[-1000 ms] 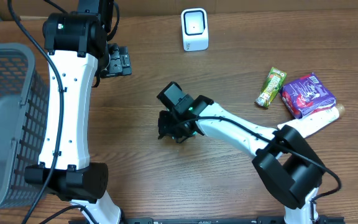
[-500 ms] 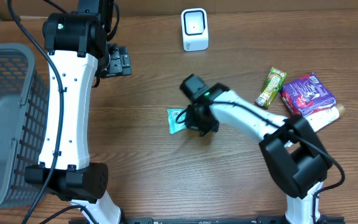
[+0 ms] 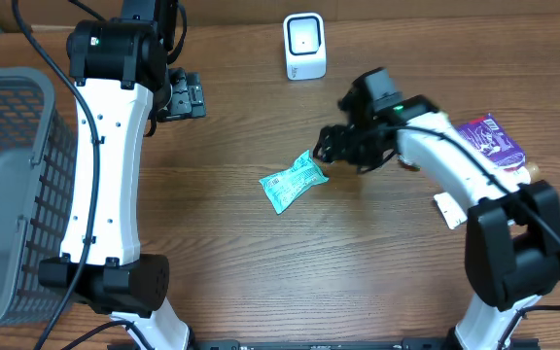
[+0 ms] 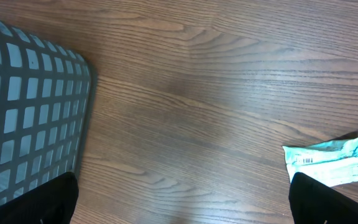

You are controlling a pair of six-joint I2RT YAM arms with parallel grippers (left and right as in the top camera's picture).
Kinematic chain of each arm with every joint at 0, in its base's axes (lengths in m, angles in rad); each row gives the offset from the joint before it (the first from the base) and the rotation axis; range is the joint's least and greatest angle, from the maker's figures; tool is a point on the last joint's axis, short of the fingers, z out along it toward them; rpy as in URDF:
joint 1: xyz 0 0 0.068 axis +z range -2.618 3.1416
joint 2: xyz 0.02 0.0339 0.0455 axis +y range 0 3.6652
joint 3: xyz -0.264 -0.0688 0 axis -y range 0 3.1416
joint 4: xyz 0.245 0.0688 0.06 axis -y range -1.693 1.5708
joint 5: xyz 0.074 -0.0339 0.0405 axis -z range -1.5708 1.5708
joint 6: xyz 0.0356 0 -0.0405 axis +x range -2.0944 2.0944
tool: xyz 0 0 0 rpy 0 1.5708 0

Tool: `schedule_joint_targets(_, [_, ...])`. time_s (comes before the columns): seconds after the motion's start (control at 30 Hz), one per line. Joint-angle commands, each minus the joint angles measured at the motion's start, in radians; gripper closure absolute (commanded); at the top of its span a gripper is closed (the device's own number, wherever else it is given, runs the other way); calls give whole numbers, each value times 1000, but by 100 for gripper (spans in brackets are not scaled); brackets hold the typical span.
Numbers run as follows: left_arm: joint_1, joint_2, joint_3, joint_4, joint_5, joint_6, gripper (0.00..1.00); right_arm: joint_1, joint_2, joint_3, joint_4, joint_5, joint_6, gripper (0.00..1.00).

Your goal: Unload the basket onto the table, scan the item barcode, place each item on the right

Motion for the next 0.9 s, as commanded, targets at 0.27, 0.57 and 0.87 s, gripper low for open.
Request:
schedule_joint_targets(0.27, [0,9,-3,1,-6,-17,1,-26,180,4,111,-296,-279,25])
schedule_joint_targets(0.57, [0,9,-3,1,-6,-17,0,18,262,4,138,-400,-209,31])
schedule_joint_targets(0.87, [-2,9,-3,1,-3,-17,1,30,335,3,151,-327,27,53])
